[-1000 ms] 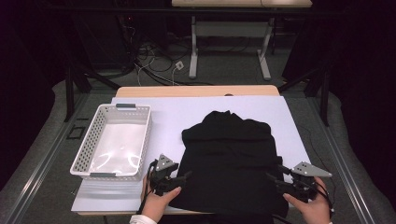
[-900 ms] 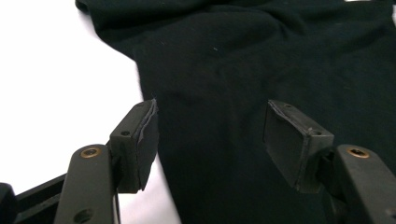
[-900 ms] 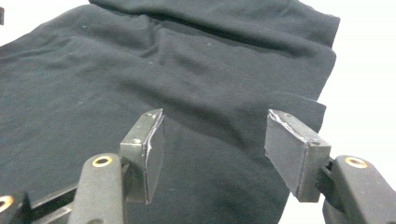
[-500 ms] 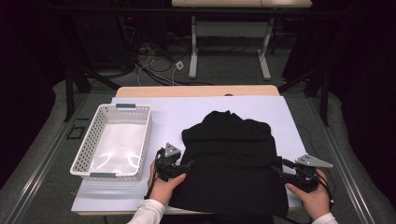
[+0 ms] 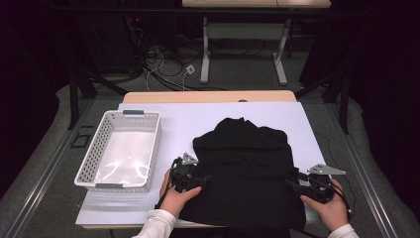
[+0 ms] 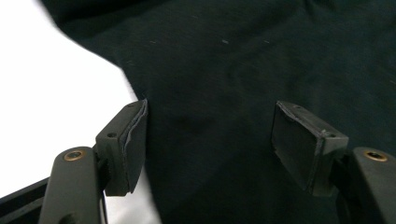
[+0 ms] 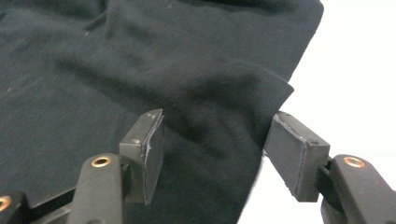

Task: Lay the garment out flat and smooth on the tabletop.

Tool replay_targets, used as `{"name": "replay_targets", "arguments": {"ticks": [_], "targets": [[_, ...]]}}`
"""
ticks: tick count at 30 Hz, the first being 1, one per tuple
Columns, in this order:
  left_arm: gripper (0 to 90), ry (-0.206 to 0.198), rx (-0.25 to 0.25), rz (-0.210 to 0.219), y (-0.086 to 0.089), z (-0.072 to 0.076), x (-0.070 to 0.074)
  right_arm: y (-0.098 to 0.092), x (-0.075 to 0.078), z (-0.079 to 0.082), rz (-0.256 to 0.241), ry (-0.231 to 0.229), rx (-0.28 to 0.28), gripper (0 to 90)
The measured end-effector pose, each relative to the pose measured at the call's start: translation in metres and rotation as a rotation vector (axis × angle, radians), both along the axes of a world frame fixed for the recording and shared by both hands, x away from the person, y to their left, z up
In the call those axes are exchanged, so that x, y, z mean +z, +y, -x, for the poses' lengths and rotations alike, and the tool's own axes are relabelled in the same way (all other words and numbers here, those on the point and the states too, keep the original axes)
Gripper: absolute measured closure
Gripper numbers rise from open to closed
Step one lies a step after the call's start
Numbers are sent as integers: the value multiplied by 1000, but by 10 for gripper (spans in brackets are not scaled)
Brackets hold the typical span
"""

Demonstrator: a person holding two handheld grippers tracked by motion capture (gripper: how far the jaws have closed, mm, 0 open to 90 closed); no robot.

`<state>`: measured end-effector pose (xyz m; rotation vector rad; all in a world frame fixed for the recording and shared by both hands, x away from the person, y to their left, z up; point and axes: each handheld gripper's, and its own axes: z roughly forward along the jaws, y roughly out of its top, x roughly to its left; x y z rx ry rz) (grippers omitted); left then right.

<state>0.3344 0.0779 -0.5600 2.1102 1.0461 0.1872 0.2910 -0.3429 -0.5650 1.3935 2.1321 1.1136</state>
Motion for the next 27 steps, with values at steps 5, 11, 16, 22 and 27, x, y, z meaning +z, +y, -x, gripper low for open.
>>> {"name": "replay_targets", "arguments": {"ticks": [5,11,16,22,27], "targets": [[276,14,-70,10,-3,7,1,9,1,6,-5,17,57,393],[274,2,-118,-13,-9,16,1,25,2,15,12,30,155,402],[277,-11,-175,-25,-16,26,0,36,3,23,40,26,236,401],[439,-78,-168,-101,-23,37,1,44,2,28,117,-7,273,478],[665,-63,-192,-81,-23,40,2,44,1,29,94,-19,277,667]]}}
